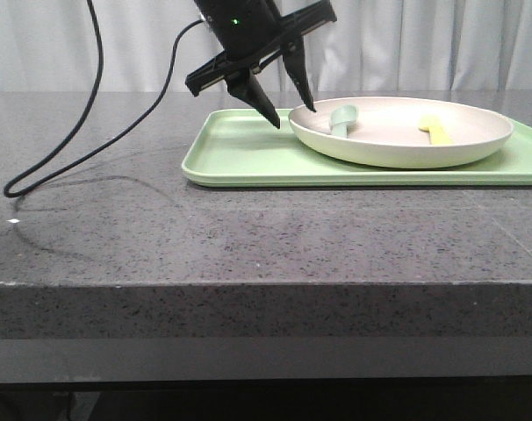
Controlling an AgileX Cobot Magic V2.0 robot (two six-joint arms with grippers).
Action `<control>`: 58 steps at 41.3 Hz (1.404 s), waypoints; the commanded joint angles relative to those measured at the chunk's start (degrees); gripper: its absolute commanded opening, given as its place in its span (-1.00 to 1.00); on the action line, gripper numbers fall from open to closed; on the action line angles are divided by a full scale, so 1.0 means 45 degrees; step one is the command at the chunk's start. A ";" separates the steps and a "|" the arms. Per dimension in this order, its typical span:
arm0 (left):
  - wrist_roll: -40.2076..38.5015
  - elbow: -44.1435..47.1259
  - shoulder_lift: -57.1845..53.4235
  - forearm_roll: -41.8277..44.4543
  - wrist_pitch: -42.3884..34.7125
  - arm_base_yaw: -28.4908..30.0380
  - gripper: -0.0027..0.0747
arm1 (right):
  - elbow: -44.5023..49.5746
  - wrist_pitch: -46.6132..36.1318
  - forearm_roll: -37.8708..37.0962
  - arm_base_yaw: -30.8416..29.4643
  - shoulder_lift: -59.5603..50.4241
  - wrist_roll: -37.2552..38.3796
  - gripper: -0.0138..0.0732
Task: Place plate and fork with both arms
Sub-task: 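Lower the plate onto the tray, open and withdraw the left gripper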
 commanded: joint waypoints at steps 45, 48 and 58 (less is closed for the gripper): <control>0.5434 0.4566 -0.8394 0.0891 -0.1154 -0.0382 -0.06 | -0.0461 -0.1075 -0.0146 0.0012 0.0093 -0.0139 0.52; 0.5776 0.6341 -0.9526 0.0891 -0.1930 -0.0328 -0.06 | -0.0461 -0.1075 -0.0146 0.0012 0.0093 -0.0139 0.52; 0.6436 1.2781 -1.3508 0.0719 -0.4848 0.0129 -0.06 | -0.0461 -0.0839 -0.0069 0.0012 0.0108 -0.0139 0.52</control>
